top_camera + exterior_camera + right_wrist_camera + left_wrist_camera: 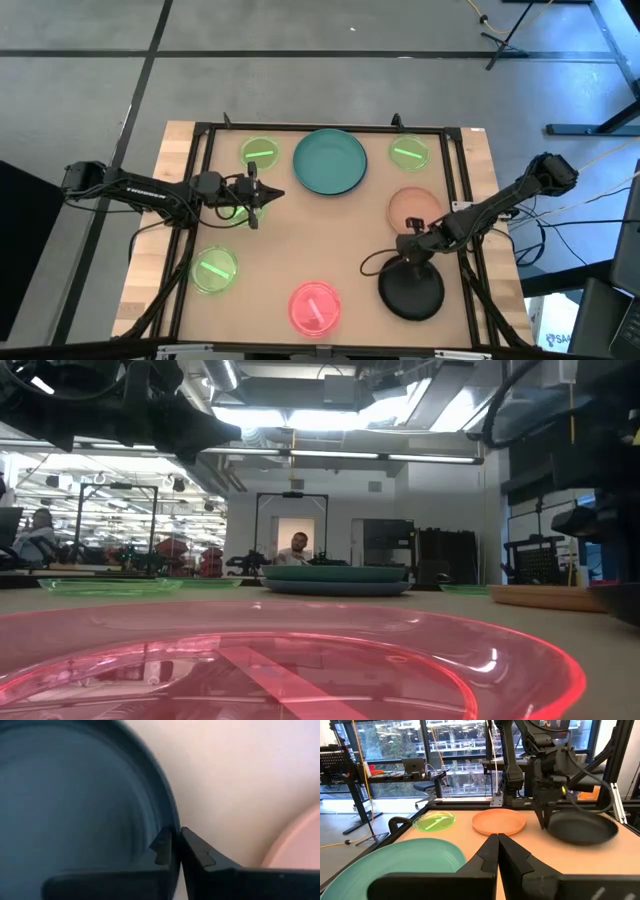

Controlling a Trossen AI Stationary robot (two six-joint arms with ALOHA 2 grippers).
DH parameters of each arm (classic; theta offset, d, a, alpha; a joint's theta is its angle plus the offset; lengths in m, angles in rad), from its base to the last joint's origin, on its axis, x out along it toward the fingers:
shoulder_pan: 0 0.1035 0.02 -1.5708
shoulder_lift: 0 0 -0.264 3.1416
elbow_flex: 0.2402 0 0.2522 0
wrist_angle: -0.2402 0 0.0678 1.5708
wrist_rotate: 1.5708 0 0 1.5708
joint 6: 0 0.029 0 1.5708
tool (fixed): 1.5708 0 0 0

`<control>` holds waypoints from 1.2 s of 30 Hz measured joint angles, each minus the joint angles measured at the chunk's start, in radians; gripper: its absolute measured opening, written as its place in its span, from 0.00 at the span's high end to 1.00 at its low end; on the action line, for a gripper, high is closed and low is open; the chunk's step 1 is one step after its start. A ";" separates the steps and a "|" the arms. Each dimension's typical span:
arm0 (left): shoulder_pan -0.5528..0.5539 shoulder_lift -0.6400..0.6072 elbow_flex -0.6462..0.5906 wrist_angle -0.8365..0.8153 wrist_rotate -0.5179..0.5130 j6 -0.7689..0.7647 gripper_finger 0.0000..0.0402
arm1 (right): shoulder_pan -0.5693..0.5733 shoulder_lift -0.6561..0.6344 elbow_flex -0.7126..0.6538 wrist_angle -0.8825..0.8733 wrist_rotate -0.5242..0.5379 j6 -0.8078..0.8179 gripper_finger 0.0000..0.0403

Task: Stack plastic plates
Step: Stack the black plate on top of the green plate

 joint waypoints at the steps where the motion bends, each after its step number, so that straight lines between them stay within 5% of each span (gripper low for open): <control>1: 0.000 0.000 0.000 0.000 0.000 0.000 0.99 | 0.000 -0.001 0.001 0.014 0.001 -0.015 0.98; 11: 0.004 0.000 -0.001 -0.006 0.000 -0.002 0.99 | -0.090 0.001 0.053 0.113 0.107 -0.089 0.99; 17: 0.005 0.000 -0.001 0.006 0.000 -0.002 0.99 | -0.238 0.001 0.128 0.128 0.176 -0.114 0.99; 24: 0.005 0.000 -0.001 0.007 0.000 -0.002 0.99 | -0.451 0.001 0.159 0.349 0.237 -0.214 0.99; 36: 0.005 0.000 -0.001 0.018 0.000 -0.003 0.99 | -0.832 0.017 0.160 0.712 0.182 -0.318 0.99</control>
